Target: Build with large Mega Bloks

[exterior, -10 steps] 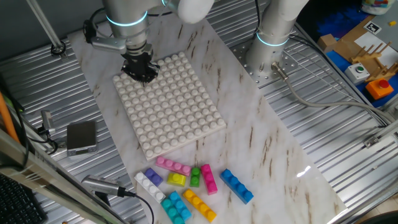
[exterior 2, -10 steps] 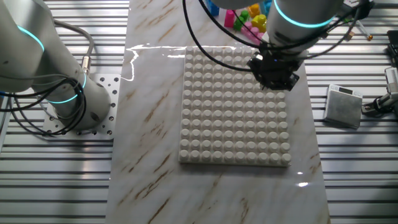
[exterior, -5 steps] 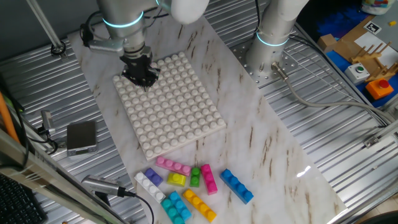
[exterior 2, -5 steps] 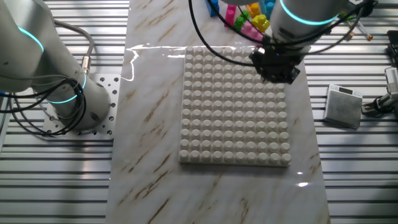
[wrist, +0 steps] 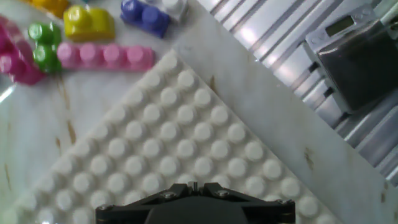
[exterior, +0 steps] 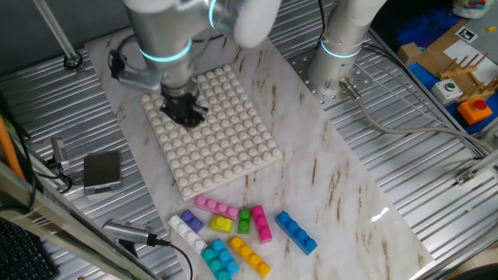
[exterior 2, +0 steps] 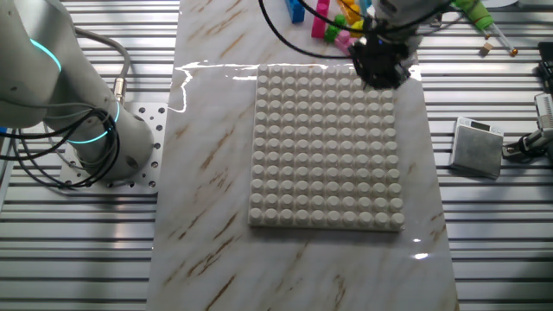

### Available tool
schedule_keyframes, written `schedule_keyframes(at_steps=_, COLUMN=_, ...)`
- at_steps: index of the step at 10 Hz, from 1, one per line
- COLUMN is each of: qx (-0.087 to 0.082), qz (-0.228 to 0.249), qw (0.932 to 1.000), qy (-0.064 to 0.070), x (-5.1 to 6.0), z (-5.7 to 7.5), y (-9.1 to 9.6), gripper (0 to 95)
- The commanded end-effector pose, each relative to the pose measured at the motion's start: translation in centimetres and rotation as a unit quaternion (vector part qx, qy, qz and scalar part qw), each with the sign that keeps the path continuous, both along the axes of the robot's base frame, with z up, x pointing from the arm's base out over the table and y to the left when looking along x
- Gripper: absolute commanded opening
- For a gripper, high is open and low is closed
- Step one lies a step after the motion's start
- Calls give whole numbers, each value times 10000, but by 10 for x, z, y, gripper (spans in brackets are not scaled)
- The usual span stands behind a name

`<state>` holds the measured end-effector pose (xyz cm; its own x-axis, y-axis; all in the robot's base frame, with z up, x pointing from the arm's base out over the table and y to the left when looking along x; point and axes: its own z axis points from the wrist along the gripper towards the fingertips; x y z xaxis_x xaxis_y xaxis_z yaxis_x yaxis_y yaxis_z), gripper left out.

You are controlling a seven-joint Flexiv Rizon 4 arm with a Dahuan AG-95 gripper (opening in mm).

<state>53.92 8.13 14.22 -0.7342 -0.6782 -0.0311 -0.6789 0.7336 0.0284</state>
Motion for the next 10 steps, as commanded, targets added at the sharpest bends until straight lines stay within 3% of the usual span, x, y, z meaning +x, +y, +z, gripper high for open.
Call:
schedule_keyframes(at_steps=1, qx=-41, qz=-110, qw=9999, qy=9, x=-2, z=-4, y=21, gripper=0)
schedule_keyframes(at_steps=3, qx=-26, qz=-154, qw=9999, qy=11, x=-7, z=-7, y=27, gripper=0)
schedule_keyframes(at_steps=4, qx=59, qz=-94, qw=9999, qy=34, x=-7, z=-7, y=27, gripper=0)
schedule_keyframes(at_steps=7, qx=187, qz=303, qw=9992, qy=161, x=-7, z=-7, y=27, gripper=0)
schedule_keyframes(at_steps=10, qx=139, qz=585, qw=9975, qy=361, x=-7, z=-7, y=27, gripper=0)
